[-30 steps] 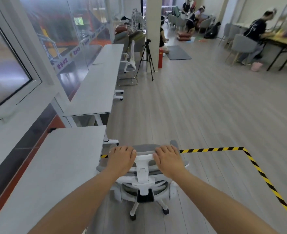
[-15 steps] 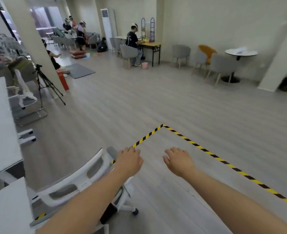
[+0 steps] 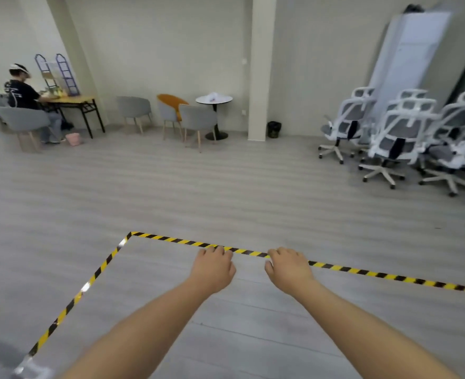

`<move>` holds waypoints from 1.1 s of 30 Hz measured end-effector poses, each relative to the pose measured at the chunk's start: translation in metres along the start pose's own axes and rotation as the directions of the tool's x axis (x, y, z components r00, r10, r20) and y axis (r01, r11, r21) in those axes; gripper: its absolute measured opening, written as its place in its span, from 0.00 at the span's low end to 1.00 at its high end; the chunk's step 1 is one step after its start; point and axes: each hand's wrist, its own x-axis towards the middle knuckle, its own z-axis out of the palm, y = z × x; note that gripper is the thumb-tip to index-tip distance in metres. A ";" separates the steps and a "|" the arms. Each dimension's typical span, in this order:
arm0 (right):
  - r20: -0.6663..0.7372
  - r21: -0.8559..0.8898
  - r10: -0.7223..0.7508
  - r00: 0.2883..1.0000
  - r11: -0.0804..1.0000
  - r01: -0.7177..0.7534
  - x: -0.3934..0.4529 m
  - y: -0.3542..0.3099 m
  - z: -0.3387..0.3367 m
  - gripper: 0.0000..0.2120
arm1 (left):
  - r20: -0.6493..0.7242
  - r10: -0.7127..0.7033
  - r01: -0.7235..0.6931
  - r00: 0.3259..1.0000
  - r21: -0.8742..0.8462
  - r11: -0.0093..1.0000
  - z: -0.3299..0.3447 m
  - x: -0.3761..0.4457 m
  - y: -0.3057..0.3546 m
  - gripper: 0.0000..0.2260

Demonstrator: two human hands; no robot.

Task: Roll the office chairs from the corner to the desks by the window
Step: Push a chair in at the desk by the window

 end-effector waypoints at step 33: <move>-0.078 0.143 0.575 0.814 0.815 -0.562 0.178 0.771 -0.066 0.22 | -0.063 0.643 -0.646 0.763 -0.110 0.755 -0.107 0.635 0.620 0.19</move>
